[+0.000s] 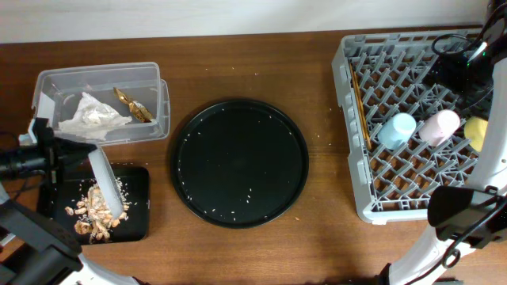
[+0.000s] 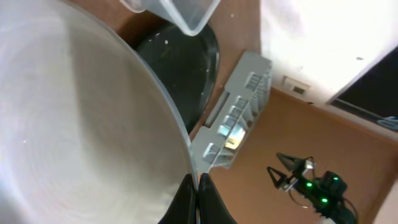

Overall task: Sort waste into correct bins and load items into the dishwasher rack
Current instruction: 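Tip the plate over the black rectangular tray to dump the scraps, then carry the empty plate back and set it on the round tray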

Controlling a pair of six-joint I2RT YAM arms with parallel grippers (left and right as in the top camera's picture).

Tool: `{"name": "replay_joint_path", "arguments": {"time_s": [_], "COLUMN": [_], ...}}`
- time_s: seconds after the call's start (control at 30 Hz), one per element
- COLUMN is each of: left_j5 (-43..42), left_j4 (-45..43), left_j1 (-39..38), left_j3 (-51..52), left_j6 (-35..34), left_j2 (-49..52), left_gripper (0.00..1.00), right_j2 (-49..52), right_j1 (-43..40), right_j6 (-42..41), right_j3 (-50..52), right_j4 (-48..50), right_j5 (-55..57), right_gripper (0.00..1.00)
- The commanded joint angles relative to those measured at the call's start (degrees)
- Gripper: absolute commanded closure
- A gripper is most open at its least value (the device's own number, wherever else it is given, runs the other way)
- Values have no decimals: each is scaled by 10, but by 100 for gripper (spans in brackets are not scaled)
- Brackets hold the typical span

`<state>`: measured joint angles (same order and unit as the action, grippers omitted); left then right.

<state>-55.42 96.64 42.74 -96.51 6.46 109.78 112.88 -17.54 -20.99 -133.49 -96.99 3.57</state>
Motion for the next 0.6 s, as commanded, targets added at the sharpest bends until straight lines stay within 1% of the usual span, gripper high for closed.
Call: {"name": "replay_joint_path", "arguments": {"time_s": [0.0, 0.13, 0.2, 0.27, 0.37, 0.47, 0.57], "left_j5": [-67, -70, -106, -108, -108, -76, -76], "left_j4": [1, 1, 1, 1, 1, 1, 1], "left_j1": [24, 81, 105, 123, 127, 118, 97], "left_j3": [2, 2, 2, 3, 12, 52, 86], "left_j6": [9, 7, 9, 9, 10, 14, 14], "left_j2": [-19, -19, -19, -21, -23, -48, -78], "left_gripper": [99, 99, 99, 99, 99, 99, 99], "right_j2": [-6, -6, -6, -6, -6, -6, -6], "right_j1": [2, 2, 2, 2, 2, 2, 2], "right_j6": [-3, -3, -3, -3, -3, -3, -3], "right_j3": [-2, -2, -2, -2, -2, -2, -2], "right_j4": [-3, -3, -3, -3, -3, -3, -3], "right_j5": [1, 1, 1, 1, 1, 1, 1], "right_gripper": [2, 2, 2, 2, 2, 2, 2]}}
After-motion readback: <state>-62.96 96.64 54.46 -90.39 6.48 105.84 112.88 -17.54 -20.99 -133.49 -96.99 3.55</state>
